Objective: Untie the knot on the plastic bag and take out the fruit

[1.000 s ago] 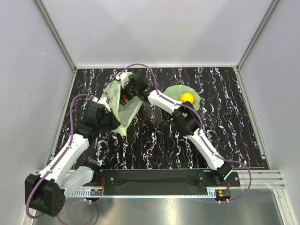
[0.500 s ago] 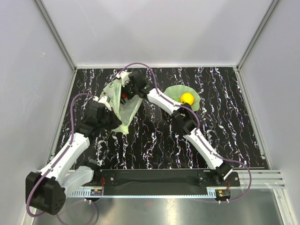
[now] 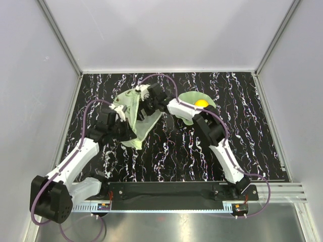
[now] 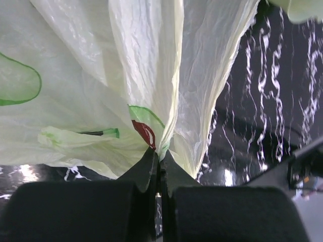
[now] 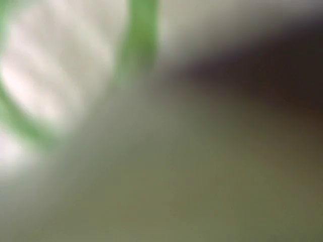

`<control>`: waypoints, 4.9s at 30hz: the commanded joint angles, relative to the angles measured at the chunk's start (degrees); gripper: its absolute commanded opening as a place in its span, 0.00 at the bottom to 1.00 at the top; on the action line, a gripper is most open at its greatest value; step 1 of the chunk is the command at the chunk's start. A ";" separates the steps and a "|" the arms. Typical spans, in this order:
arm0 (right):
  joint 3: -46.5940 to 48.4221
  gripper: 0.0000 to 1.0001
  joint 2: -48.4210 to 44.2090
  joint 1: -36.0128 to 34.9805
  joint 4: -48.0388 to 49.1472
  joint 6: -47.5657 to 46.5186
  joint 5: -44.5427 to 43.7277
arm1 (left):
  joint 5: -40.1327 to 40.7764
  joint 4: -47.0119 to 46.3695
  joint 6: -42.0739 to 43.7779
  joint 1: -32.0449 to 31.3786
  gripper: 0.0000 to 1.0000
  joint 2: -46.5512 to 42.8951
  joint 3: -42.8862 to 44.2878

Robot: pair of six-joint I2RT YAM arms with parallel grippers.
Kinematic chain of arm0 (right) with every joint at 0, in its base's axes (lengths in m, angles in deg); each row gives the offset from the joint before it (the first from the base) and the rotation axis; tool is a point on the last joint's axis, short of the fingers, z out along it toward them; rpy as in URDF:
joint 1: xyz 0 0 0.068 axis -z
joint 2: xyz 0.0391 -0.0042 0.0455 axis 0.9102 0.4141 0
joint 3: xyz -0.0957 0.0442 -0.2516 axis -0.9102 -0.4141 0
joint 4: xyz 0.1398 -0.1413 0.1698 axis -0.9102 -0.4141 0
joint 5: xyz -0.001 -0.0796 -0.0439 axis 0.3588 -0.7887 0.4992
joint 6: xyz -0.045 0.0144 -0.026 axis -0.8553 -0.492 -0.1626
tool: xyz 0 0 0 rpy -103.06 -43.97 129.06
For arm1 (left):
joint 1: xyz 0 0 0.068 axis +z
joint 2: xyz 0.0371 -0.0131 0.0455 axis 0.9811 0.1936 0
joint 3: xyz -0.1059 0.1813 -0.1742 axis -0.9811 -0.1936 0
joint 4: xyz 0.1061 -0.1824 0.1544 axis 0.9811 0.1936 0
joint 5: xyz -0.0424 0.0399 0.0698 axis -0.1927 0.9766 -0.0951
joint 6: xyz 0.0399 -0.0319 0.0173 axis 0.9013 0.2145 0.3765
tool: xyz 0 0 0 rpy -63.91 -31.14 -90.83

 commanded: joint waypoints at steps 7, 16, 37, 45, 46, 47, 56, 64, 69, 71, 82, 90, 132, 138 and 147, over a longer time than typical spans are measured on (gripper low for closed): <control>-15.52 1.00 -17.98 -5.30 10.03 -3.89 -7.83 | -11.56 4.19 5.86 -0.57 0.00 -5.79 0.42; -14.63 1.00 -14.39 -5.74 13.52 -4.60 -10.83 | -12.95 4.90 4.71 -0.57 0.00 -5.28 1.65; 7.52 1.00 3.99 -5.57 -3.85 2.78 -17.60 | -14.46 3.40 4.01 -0.57 0.00 -2.64 2.70; -6.28 0.77 -3.04 -5.66 -0.34 3.66 -16.37 | -5.50 4.02 1.20 -0.48 0.00 -2.72 2.18; -6.73 0.54 -3.14 -5.66 -0.16 4.01 -16.19 | -4.01 3.75 0.59 -0.39 0.00 -2.90 2.18; -6.82 0.42 -3.14 -5.66 -0.85 4.19 -16.10 | -3.48 3.58 0.32 -0.39 0.00 -2.99 2.09; -17.00 0.00 -10.33 -5.66 6.16 5.07 -14.00 | -0.49 3.22 0.32 -0.04 0.00 -2.64 1.39; -40.29 0.00 -30.55 -5.74 18.98 8.84 -3.91 | 2.33 0.95 -0.73 0.14 0.00 -0.45 0.07; -47.77 0.00 -38.89 -6.44 22.96 11.13 -0.29 | 1.46 -2.49 -1.79 -0.04 0.00 3.07 -1.43; -48.31 0.00 -40.40 -6.62 22.87 11.92 -0.72 | 1.19 -3.19 -2.14 -0.39 0.00 4.74 -0.99; -38.75 0.00 -42.79 -7.24 -3.33 15.69 -17.30 | 10.41 -4.77 -5.65 -3.64 0.00 2.29 1.12; -32.84 0.00 -44.09 -7.68 -20.80 19.92 -34.55 | 17.79 -3.46 -4.17 -3.73 0.00 4.81 8.49; -48.40 0.00 -53.86 19.13 -11.59 28.44 -36.06 | 6.73 -2.75 -0.03 -3.64 0.00 -1.93 3.41; -46.91 0.15 -50.61 19.22 -11.06 28.10 -36.14 | 6.37 -3.37 -0.30 -3.64 0.00 -2.11 2.70; -44.18 0.99 -49.28 19.39 -12.03 26.16 -32.20 | 6.11 -2.49 -0.12 -3.55 0.00 -2.99 2.35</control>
